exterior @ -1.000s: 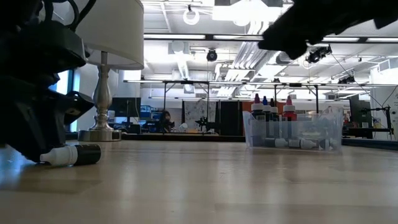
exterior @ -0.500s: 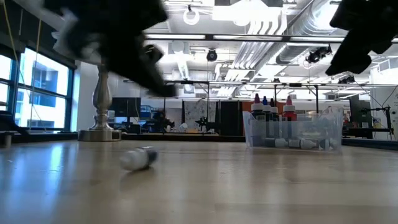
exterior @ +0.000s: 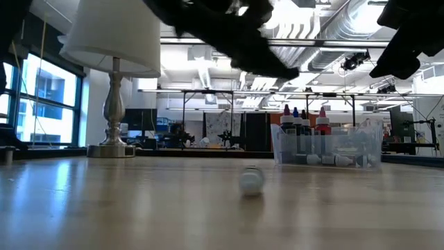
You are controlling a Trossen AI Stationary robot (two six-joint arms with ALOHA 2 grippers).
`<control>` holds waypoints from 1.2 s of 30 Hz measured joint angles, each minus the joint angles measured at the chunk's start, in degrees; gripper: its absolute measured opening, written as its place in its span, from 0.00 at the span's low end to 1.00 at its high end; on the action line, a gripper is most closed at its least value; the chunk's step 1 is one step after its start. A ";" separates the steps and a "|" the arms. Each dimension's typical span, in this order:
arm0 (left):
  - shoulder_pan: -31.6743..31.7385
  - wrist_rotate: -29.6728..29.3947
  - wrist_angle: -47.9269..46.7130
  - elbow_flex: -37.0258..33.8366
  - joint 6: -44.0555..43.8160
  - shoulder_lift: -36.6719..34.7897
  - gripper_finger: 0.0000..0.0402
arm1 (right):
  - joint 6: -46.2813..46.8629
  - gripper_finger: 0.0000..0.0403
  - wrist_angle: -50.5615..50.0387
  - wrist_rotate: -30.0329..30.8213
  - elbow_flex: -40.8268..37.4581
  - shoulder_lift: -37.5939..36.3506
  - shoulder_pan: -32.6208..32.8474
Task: Pick & Place food coloring
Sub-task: Put the small violet food coloring bottle into the transparent bin, then put the small brown food coloring bottle into the transparent bin
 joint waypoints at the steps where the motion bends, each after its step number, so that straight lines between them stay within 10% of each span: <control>1: 0.00 -0.67 1.23 3.02 0.16 2.90 0.20 | 0.82 0.39 -0.12 -0.03 0.00 -0.02 0.00; 12: 0.41 -15.88 -1.71 25.80 -0.93 21.55 0.20 | 1.71 0.39 -1.06 0.00 0.00 -0.22 0.00; 28: 0.30 -15.25 -16.37 35.56 -0.20 27.85 0.47 | 1.53 0.39 -0.94 -0.01 0.00 -0.17 0.00; 36: -1.60 -16.19 -50.27 48.64 -7.11 18.83 0.48 | 1.49 0.39 -0.74 -0.01 0.00 -0.17 0.00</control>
